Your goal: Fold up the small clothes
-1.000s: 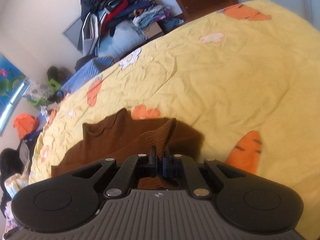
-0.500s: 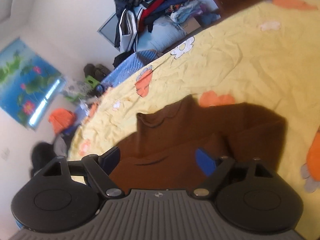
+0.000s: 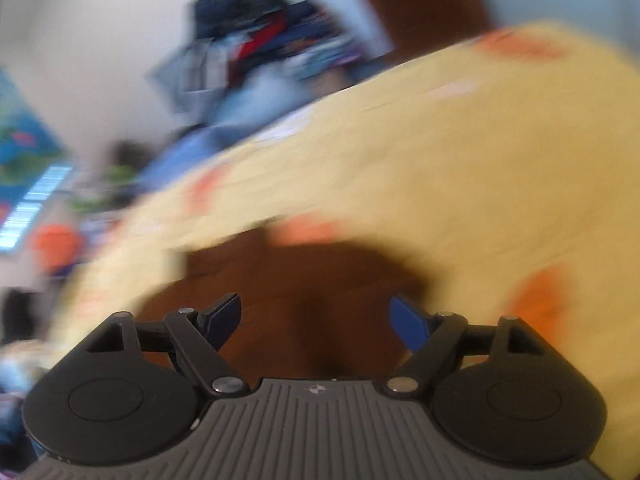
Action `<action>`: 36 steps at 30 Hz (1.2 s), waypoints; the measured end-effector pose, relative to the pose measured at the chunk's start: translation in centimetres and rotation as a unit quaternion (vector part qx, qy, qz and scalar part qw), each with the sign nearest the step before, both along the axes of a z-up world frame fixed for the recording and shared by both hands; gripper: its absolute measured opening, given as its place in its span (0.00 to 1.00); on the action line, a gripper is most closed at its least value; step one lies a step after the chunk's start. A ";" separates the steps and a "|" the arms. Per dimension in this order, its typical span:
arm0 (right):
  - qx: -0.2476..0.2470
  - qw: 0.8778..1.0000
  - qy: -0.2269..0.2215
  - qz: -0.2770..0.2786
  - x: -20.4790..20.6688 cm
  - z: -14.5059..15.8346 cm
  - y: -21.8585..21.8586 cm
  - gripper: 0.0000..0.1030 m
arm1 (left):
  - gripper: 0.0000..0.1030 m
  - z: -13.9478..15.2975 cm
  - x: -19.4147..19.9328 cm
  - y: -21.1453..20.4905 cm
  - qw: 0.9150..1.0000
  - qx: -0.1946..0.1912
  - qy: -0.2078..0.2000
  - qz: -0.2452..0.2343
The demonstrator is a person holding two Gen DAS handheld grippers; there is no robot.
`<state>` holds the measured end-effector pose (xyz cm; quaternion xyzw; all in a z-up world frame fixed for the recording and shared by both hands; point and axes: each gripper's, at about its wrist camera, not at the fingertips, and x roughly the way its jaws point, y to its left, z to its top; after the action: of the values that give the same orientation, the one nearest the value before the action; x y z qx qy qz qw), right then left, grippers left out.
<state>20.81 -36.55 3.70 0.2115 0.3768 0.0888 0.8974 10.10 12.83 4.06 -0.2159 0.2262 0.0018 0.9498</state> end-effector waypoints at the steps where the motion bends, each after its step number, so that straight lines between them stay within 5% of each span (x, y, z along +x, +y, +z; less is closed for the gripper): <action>1: -0.015 1.000 0.012 -0.021 0.6 -0.7 -0.9 0.81 | 0.94 -0.3 1.7 0.8 1.000 0.001 0.024 0.008; 5: 0.033 0.999 0.021 -0.022 2.0 -2.6 -1.6 0.65 | 0.91 -1.9 6.8 1.7 0.993 -0.042 0.100 -0.041; 6: 0.057 0.998 0.027 -0.006 2.4 -3.0 -1.3 0.60 | 0.84 -2.2 7.6 1.4 0.991 -0.048 0.108 -0.057; 7: 0.065 0.997 0.032 0.009 2.7 -3.4 -0.7 0.55 | 0.74 -2.7 8.3 0.8 0.989 -0.045 0.118 -0.071; 8: 0.049 0.998 0.024 0.019 2.7 -3.5 0.2 0.46 | 0.37 -3.0 9.0 0.2 0.988 -0.032 0.129 -0.074; 9: 0.024 0.999 0.021 0.032 3.0 -3.4 1.1 0.15 | 0.21 -3.2 9.4 -0.5 0.988 -0.007 0.136 -0.069; 12: 0.016 0.999 0.017 0.041 3.0 -3.2 1.1 0.15 | 0.06 -2.7 9.2 -1.4 0.990 0.054 0.120 -0.059; 15: 0.034 0.999 0.018 0.024 2.5 -4.1 -0.8 0.11 | 0.06 -3.3 8.7 -1.0 0.987 0.099 0.120 -0.048; 18: 0.048 0.999 0.007 0.023 2.3 -4.3 -1.1 0.17 | 0.08 -2.6 7.7 -1.5 0.984 0.131 0.113 -0.050; 20: 0.071 0.997 0.010 0.011 2.5 -3.6 -1.4 0.46 | 0.13 -1.2 6.6 -1.9 0.984 0.142 0.089 -0.052; 22: 0.069 0.997 -0.036 -0.002 2.1 -2.1 -1.3 0.52 | 0.26 0.6 5.4 -2.5 0.985 0.156 0.052 -0.050; 23: 0.062 0.996 -0.057 0.011 2.2 -1.2 -0.7 0.52 | 0.45 1.6 4.8 -2.7 0.986 0.159 0.022 -0.050; 24: 0.055 0.996 -0.057 0.032 2.9 -0.7 0.2 0.53 | 0.76 2.6 4.4 -3.2 0.985 0.164 -0.013 -0.054; 26: 0.018 0.995 -0.038 0.085 5.1 -0.2 2.9 0.53 | 0.96 4.0 5.0 -5.0 0.978 0.186 -0.058 -0.070; 28: -0.045 0.990 -0.019 0.129 7.6 -0.4 6.4 0.53 | 0.95 4.2 7.7 -7.8 0.965 0.231 -0.052 -0.114; 31: -0.097 0.981 -0.017 0.169 10.2 -0.6 10.7 0.52 | 0.92 2.1 13.1 -11.5 0.947 0.274 0.011 -0.169; 33: -0.108 0.978 -0.011 0.180 11.7 -0.8 12.6 0.52 | 0.66 0.4 16.4 -13.1 0.938 0.273 0.067 -0.205; 35: -0.110 0.975 -0.001 0.191 12.8 -1.2 13.8 0.52 | 0.58 -1.1 18.9 -14.3 0.930 0.277 0.100 -0.221; 36: -0.114 0.974 -0.002 0.196 13.1 -1.4 14.2 0.53 | 0.44 -1.9 19.7 -14.8 0.927 0.278 0.111 -0.228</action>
<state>33.94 -22.31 2.26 0.0294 0.4171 0.2196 0.8815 29.80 -1.92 2.17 0.1154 0.3639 -0.1278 0.9154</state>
